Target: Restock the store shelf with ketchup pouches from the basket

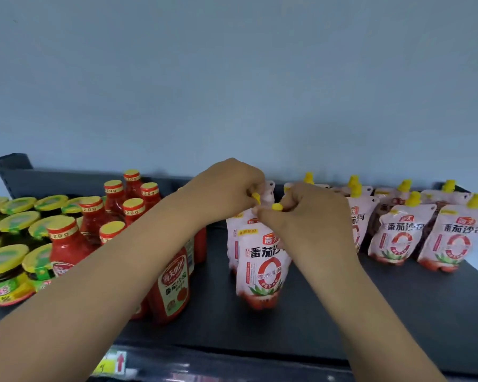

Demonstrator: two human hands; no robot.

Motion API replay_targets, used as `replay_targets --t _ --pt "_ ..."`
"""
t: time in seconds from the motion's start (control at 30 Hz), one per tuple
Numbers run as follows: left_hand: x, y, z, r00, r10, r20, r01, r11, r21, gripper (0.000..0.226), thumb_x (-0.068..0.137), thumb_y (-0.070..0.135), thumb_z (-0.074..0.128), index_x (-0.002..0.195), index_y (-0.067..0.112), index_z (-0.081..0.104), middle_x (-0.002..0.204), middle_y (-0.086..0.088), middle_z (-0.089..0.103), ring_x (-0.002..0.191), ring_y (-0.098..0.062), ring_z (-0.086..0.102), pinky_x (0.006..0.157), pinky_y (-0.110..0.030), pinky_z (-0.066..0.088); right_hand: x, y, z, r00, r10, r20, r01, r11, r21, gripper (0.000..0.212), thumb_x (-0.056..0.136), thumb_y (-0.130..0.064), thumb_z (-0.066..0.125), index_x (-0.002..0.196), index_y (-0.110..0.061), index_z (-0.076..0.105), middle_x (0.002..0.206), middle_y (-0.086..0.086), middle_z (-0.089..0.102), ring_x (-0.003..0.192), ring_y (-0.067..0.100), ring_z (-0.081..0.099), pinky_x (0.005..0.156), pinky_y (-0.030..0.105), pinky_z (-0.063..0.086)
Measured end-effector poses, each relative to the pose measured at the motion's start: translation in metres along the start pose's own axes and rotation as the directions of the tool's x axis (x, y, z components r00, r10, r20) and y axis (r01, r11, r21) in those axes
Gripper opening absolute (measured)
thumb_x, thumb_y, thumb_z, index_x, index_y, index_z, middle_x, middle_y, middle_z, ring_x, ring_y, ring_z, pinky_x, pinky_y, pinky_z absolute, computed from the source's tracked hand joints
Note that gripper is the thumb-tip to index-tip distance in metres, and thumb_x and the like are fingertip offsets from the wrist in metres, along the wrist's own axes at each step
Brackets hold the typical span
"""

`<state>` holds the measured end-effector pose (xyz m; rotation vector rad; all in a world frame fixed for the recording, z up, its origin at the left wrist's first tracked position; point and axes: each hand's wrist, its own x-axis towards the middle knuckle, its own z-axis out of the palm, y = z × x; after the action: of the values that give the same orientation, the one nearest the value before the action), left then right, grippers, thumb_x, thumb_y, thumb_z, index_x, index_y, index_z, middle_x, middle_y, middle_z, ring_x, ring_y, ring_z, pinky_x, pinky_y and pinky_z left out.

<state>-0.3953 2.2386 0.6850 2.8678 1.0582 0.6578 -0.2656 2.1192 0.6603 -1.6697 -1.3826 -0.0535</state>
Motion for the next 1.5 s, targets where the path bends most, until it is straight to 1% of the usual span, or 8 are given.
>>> replay_targets --t 0.37,0.6,0.77,0.93,1.07,1.27,1.4,1.5 --pt "0.005 -0.014 -0.002 0.996 0.078 0.033 -0.076 0.994 -0.074 0.023 0.083 0.012 0.067 0.103 0.021 0.072 0.096 0.004 0.073 0.093 -0.016 0.065 0.081 -0.037 0.053 -0.008 -0.028 0.034 0.995 0.095 -0.008 -0.094 0.972 -0.214 0.046 0.084 -0.040 0.071 0.057 -0.021 0.041 0.055 -0.002 0.045 0.055 0.015 0.042 0.048 0.028 0.025" --pt "-0.011 -0.012 -0.012 0.998 0.062 -0.008 -0.062 0.991 -0.116 0.025 0.092 0.047 0.058 0.102 0.027 0.069 0.099 0.009 0.072 0.096 -0.012 0.064 0.087 -0.041 0.053 -0.022 -0.030 0.044 0.979 0.186 -0.088 -0.203 0.942 -0.269 0.045 0.091 -0.055 0.051 0.066 -0.018 0.050 0.058 -0.001 0.047 0.061 0.019 0.048 0.049 0.030 0.024" --pt "-0.036 -0.011 -0.015 0.956 0.196 -0.217 -0.120 0.940 0.318 0.051 0.098 0.063 0.030 0.088 0.021 0.056 0.073 0.004 0.059 0.071 -0.021 0.056 0.057 -0.034 0.036 -0.044 -0.031 0.024 0.975 0.160 -0.153 -0.201 0.927 -0.316 0.053 0.091 -0.072 0.044 0.099 -0.026 0.069 0.085 -0.007 0.069 0.085 0.020 0.065 0.069 0.033 0.052" --pt "-0.055 0.007 -0.010 0.878 0.339 -0.339 -0.174 0.884 0.435 0.049 0.097 0.065 0.024 0.081 0.022 0.042 0.067 0.003 0.052 0.065 -0.022 0.043 0.057 -0.033 0.024 -0.064 -0.012 0.011 0.937 -0.024 -0.349 -0.046 0.981 -0.190 0.042 0.099 -0.054 0.047 0.119 -0.026 0.072 0.109 -0.004 0.075 0.105 0.019 0.067 0.081 0.029 0.049" --pt "-0.059 0.043 -0.002 0.859 0.370 -0.354 -0.236 0.899 0.369 0.050 0.098 0.063 0.031 0.082 0.020 0.053 0.072 0.003 0.054 0.069 -0.023 0.050 0.055 -0.032 0.022 -0.080 0.008 -0.010 0.923 -0.026 -0.385 -0.054 0.979 -0.197 0.049 0.102 -0.052 0.044 0.136 -0.022 0.062 0.132 -0.003 0.067 0.126 0.016 0.057 0.090 0.024 0.040" --pt "-0.042 0.148 0.030 0.820 0.472 -0.325 -0.410 0.879 0.241 0.055 0.096 0.064 0.034 0.092 0.019 0.066 0.092 -0.003 0.070 0.091 -0.031 0.063 0.077 -0.041 0.039 -0.129 0.043 -0.084 0.812 0.058 -0.580 -0.127 0.989 -0.079 0.041 0.104 -0.043 0.046 0.137 -0.026 0.064 0.124 -0.034 0.056 0.121 -0.014 0.052 0.103 0.010 0.038" --pt "-0.032 0.238 0.066 0.769 0.563 -0.302 -0.567 0.819 0.082 0.056 0.094 0.064 0.036 0.095 0.018 0.068 0.094 -0.004 0.071 0.098 -0.032 0.062 0.085 -0.043 0.042 -0.169 0.075 -0.154 0.731 0.147 -0.666 -0.314 0.939 -0.137 0.049 0.101 -0.051 0.043 0.140 -0.028 0.061 0.138 -0.011 0.064 0.126 0.009 0.060 0.102 0.029 0.051" --pt "-0.032 0.314 0.094 0.685 0.674 -0.277 -0.700 0.714 0.007 0.057 0.094 0.065 0.033 0.094 0.019 0.065 0.093 -0.002 0.069 0.096 -0.029 0.060 0.082 -0.042 0.042 -0.210 0.098 -0.207 0.654 0.147 -0.742 -0.445 0.868 -0.219 0.051 0.101 -0.051 0.043 0.141 -0.025 0.059 0.138 -0.017 0.058 0.133 0.003 0.052 0.107 0.044 0.049"
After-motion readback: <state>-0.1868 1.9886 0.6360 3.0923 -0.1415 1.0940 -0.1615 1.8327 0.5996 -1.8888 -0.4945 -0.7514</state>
